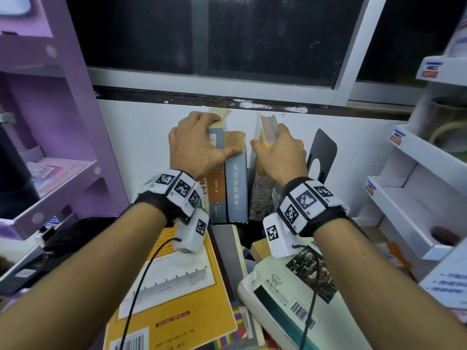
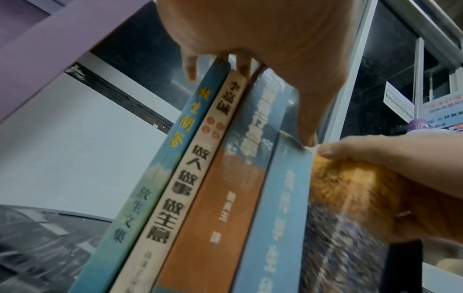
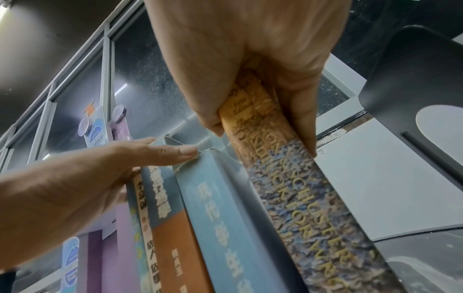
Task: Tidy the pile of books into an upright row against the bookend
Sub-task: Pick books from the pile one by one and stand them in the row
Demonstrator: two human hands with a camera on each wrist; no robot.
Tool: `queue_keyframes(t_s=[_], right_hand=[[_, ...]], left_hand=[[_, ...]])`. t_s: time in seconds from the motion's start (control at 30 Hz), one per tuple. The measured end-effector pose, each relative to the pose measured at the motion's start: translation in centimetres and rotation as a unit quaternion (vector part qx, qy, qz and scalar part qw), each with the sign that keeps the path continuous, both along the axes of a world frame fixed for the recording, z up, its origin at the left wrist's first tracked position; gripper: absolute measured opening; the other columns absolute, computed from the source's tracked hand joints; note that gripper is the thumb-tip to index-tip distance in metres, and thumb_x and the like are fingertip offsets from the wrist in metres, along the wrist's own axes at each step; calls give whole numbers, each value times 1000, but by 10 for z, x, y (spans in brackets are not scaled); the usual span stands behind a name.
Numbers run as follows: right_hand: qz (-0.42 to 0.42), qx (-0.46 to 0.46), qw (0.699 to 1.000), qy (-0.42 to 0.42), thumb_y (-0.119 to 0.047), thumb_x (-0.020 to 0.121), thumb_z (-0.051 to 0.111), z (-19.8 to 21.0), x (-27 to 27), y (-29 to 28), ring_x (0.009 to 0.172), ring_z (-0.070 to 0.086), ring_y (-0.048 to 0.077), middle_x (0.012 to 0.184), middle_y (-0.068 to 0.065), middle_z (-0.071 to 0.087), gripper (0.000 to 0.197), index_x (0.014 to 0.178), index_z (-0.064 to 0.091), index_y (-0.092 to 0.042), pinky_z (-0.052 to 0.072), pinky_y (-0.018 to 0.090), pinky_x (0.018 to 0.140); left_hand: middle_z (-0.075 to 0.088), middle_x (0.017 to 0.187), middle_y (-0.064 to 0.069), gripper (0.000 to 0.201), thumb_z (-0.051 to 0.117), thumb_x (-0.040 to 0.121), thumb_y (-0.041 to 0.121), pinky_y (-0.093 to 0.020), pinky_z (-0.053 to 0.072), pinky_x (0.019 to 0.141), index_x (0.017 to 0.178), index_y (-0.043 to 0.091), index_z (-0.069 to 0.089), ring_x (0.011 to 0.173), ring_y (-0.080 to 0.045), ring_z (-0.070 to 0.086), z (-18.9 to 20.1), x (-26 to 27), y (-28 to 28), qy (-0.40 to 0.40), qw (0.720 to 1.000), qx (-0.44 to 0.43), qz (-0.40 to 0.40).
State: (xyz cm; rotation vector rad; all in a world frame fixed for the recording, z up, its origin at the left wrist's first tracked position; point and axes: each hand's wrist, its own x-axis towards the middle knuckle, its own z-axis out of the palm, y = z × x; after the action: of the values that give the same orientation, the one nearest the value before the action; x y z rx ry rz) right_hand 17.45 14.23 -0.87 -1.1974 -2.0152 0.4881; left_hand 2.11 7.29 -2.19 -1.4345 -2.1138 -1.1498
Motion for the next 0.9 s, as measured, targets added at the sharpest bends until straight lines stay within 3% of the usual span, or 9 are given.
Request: queue_keyframes(t_s=[0.17,0.47,0.9], right_hand=[[6,-11,1000,-27,-37,91,53,-5,3,-3,115,50,41,122,21,57,65,147,28,-14,42,41,92],[9,-18,995,-103,-37,93,52,7,-4,0,120,46,40,129,22,51,56,138,36,-7,40,39,92],[11,-1,995,-104,-65,90,32,8,-16,17,119,48,38,128,19,56,69,131,47,-10,37,42,91]], left_hand=[[57,127,6,79,77,60,63,-34,44,92,125,24,53,114,-17,54,0,-4,-4,-36,998,-2,-44],[58,130,7,79,79,60,60,-33,44,94,126,25,53,117,-17,55,0,3,-3,-47,998,9,-50],[58,129,6,77,80,62,55,-31,43,92,127,25,52,115,-17,55,-1,6,-2,-31,997,2,-68]])
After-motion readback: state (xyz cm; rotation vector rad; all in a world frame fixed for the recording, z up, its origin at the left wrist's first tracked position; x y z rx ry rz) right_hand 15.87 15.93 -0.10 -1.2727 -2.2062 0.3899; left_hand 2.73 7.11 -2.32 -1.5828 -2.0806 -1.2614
